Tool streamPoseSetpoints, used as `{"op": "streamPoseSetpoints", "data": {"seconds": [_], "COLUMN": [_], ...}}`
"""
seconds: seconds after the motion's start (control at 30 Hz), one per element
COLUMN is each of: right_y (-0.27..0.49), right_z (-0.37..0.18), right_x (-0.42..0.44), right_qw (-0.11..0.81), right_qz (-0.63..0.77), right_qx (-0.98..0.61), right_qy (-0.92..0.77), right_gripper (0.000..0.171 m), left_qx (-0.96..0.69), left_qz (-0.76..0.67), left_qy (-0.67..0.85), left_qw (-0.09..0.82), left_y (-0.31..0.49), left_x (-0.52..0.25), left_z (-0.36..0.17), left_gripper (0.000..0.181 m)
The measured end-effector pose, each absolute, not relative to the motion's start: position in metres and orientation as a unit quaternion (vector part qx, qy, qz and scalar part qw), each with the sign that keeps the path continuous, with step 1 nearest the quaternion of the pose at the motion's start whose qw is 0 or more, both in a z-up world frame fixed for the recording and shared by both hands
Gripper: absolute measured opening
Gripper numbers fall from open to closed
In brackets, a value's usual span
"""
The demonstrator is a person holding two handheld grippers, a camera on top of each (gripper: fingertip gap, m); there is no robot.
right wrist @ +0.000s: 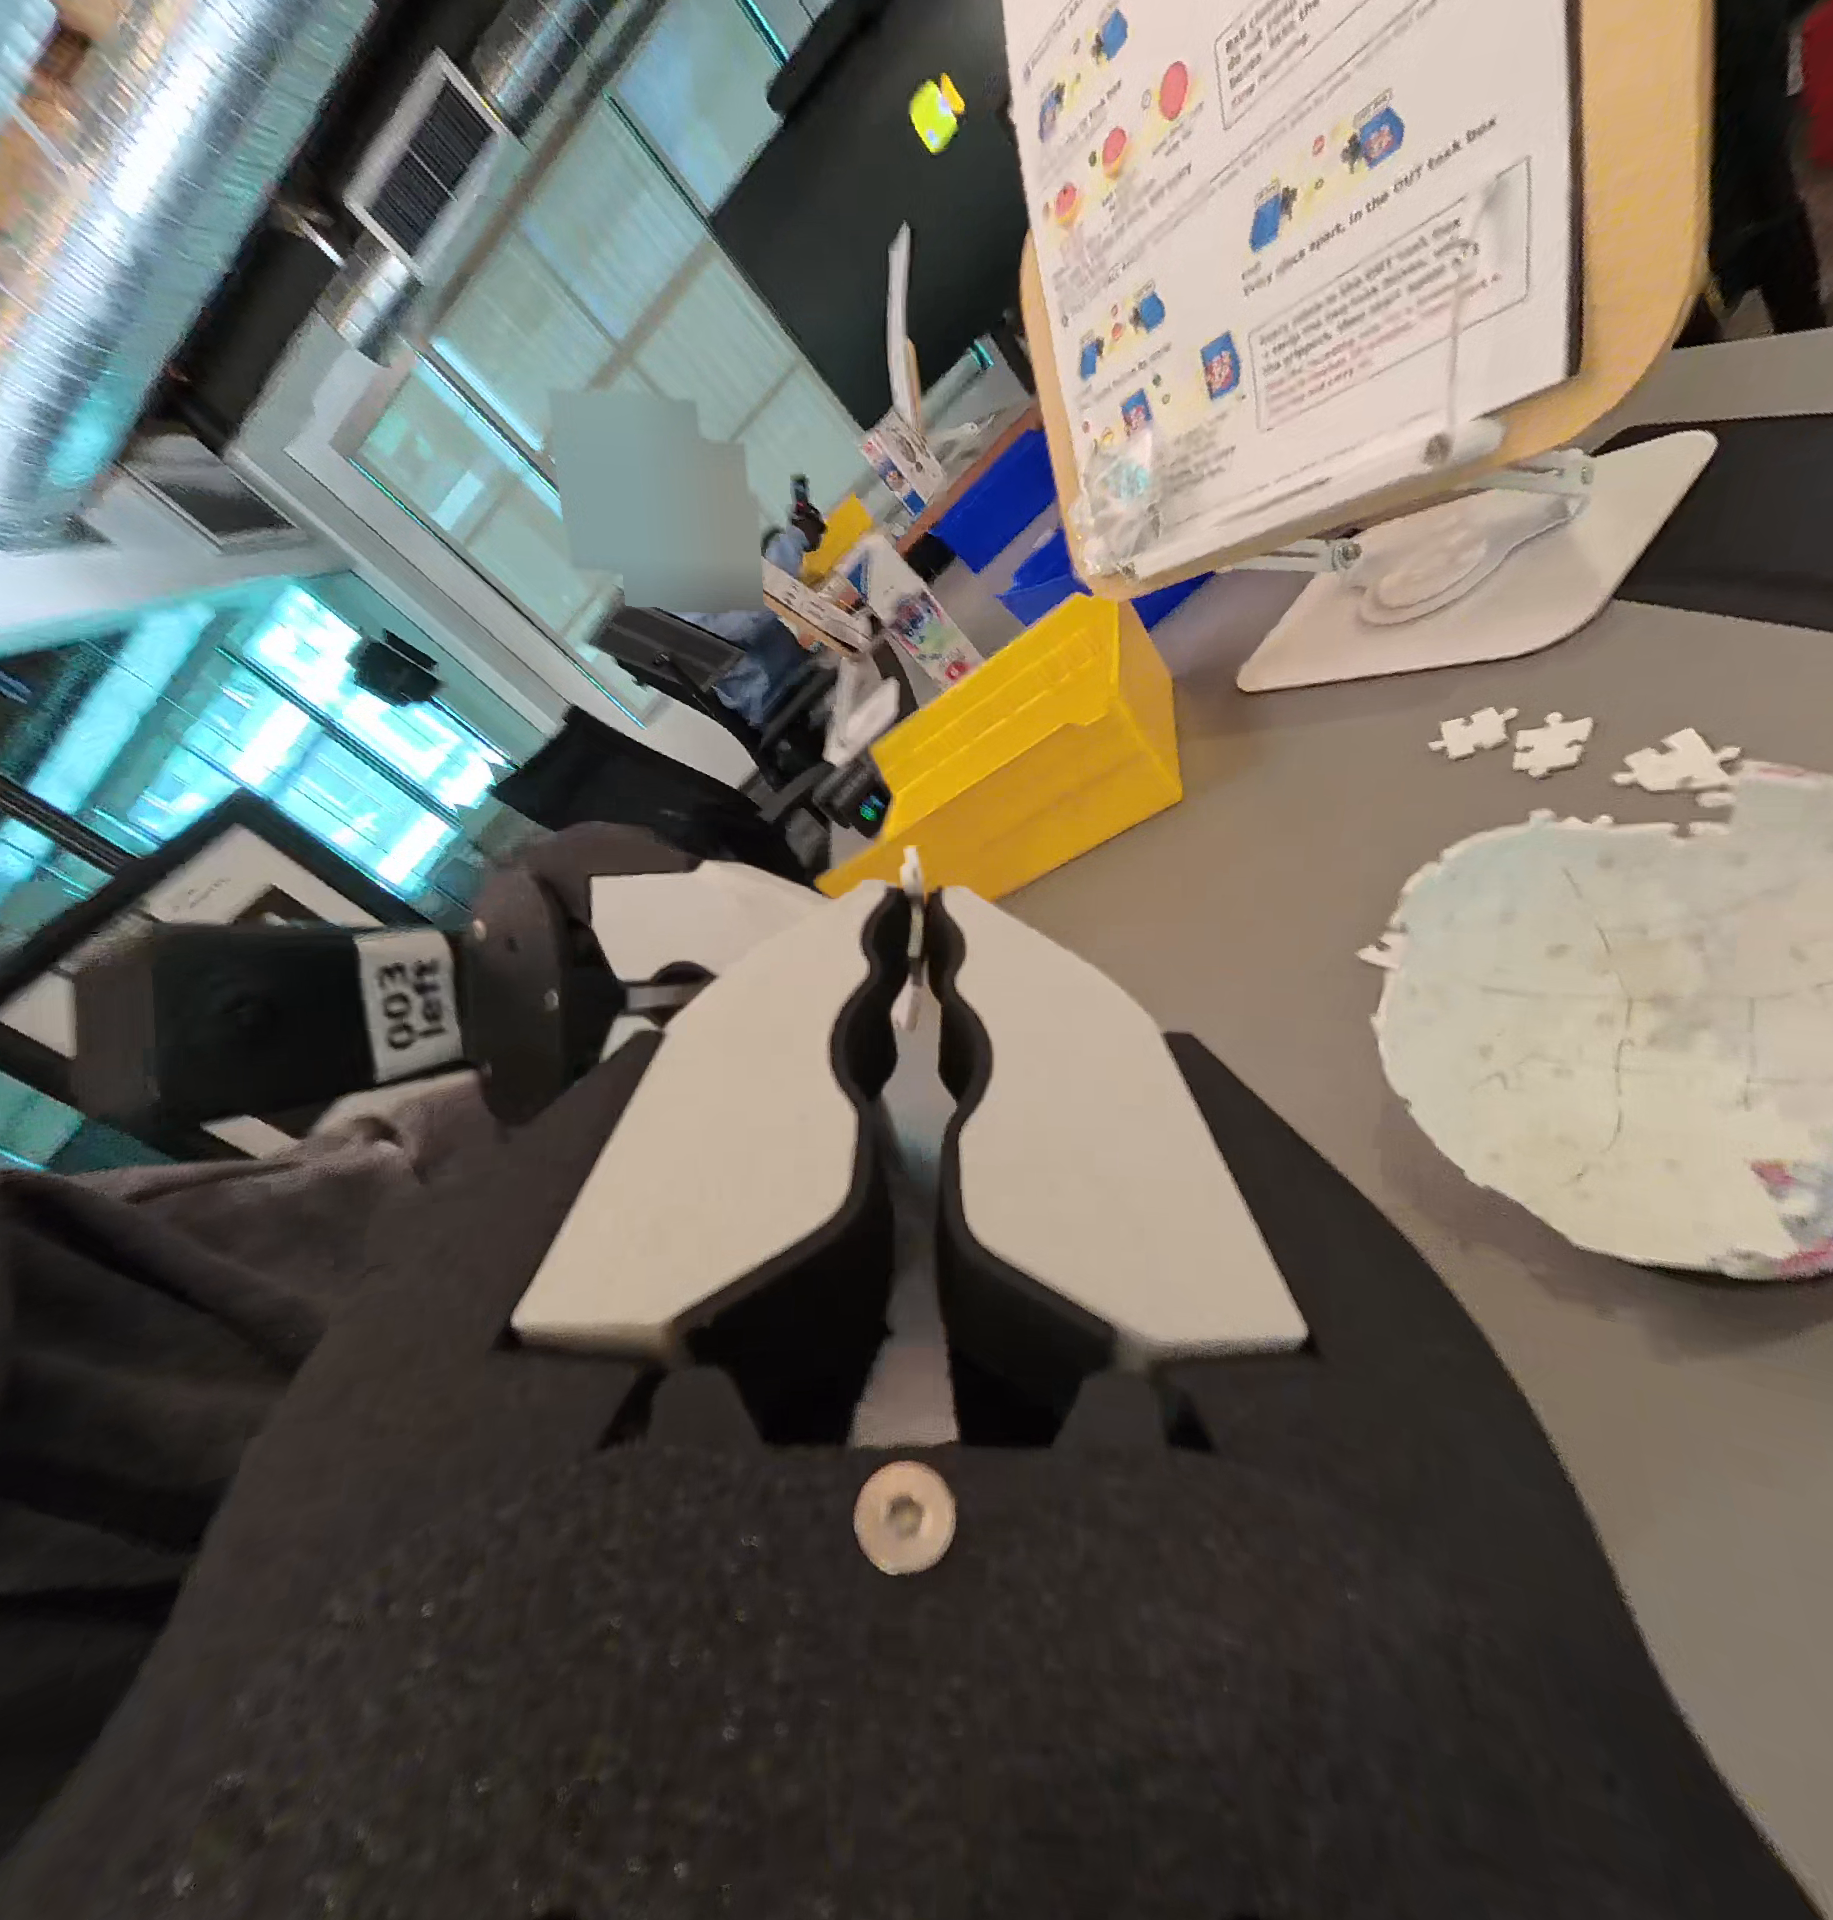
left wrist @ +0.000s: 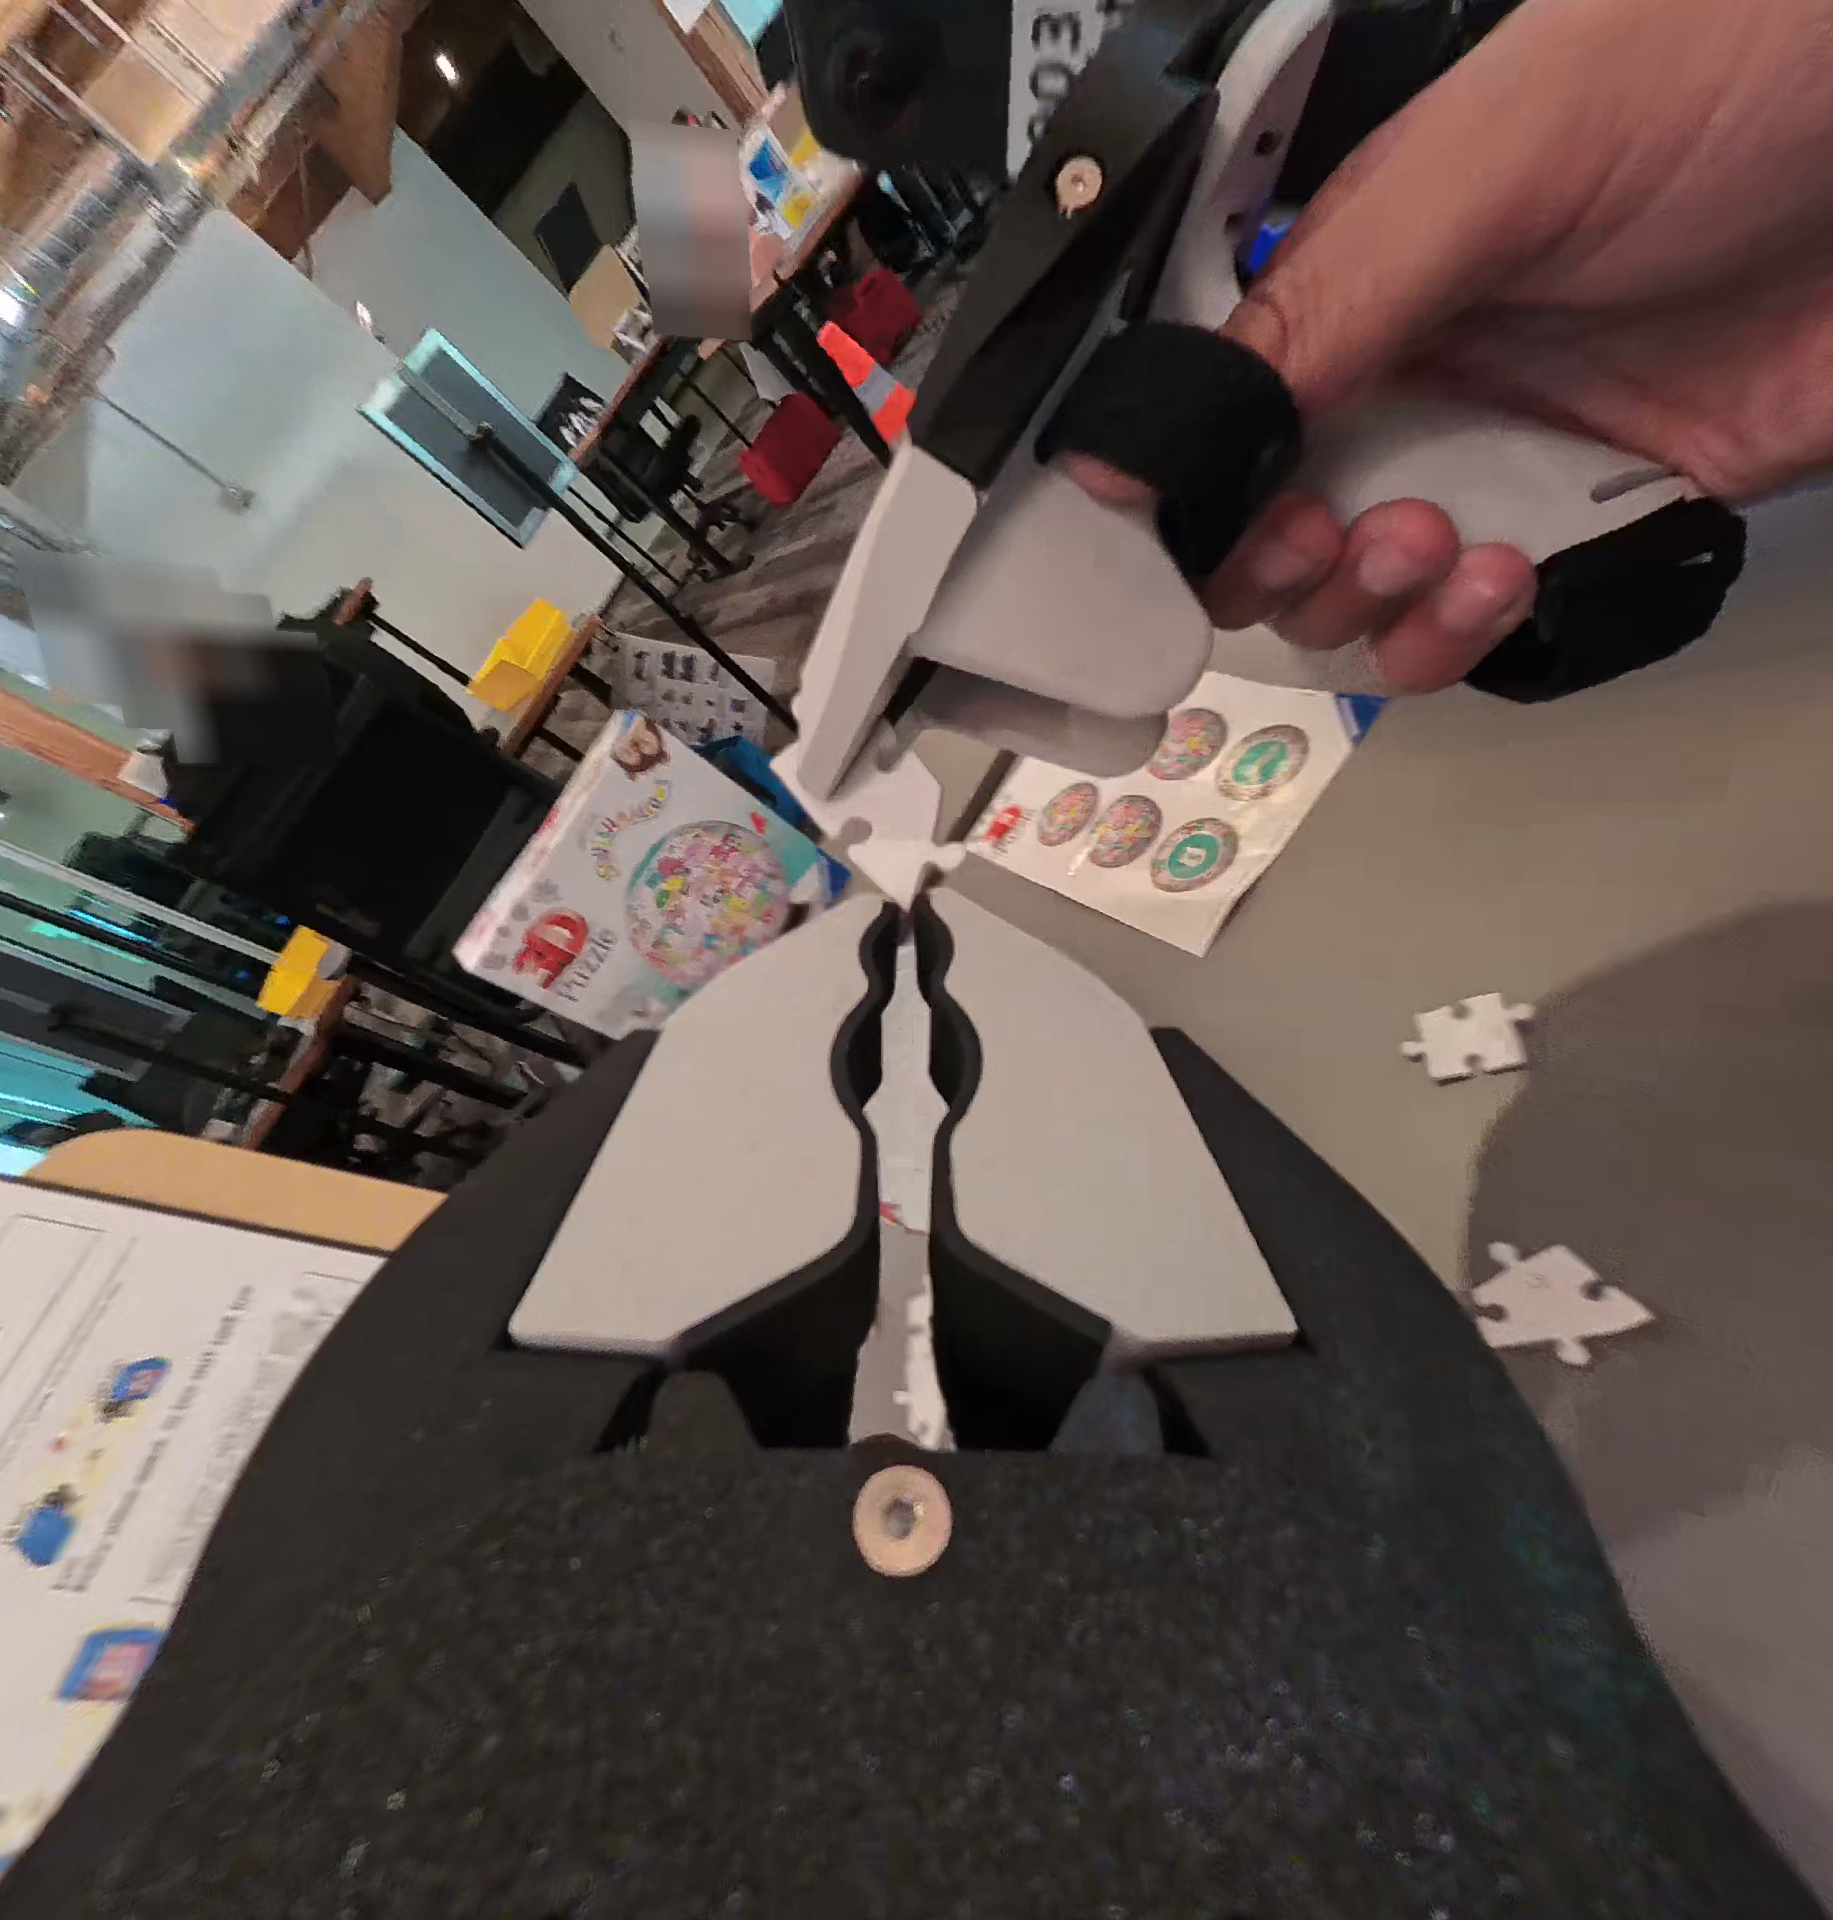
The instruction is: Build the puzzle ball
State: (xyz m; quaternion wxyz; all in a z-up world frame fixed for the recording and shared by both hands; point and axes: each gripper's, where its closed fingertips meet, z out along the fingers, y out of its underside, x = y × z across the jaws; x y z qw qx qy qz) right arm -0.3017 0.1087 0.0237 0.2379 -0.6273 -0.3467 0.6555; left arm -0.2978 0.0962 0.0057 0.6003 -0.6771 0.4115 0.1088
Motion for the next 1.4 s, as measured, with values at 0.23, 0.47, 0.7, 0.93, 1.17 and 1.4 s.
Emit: {"op": "streamPoseSetpoints", "data": {"seconds": [0.23,0.47,0.7,0.93,1.17,1.4], "right_y": [0.083,0.028,0.012,0.006,-0.001,0.023], "right_z": [-0.009,-0.013,-0.028,-0.026,-0.029,-0.011], "right_x": [-0.282,-0.270,-0.267,-0.255,-0.263,-0.253], "right_qw": [0.348,0.275,0.250,0.271,0.253,0.309], "right_qz": [0.478,0.524,0.496,0.471,0.509,0.501], "right_qx": [-0.593,-0.539,-0.544,-0.540,-0.538,-0.550], "right_qy": [-0.547,-0.599,-0.629,-0.643,-0.623,-0.593], "right_gripper": [0.003,0.003,0.003,0.003,0.003,0.017], "left_qx": [-0.755,-0.748,-0.730,-0.703,-0.696,-0.686], "left_qz": [-0.151,-0.374,-0.389,-0.461,-0.468,-0.503], "left_qy": [0.303,0.314,0.332,0.293,0.282,0.232], "left_qw": [0.562,0.450,0.453,0.456,0.466,0.471], "left_y": [0.069,0.026,0.005,0.003,0.006,0.014], "left_x": [-0.282,-0.252,-0.224,-0.234,-0.220,-0.237], "left_z": [-0.023,-0.057,-0.069,-0.052,-0.055,-0.055], "left_gripper": [0.016,0.016,0.000,0.008,0.003,0.001]}}
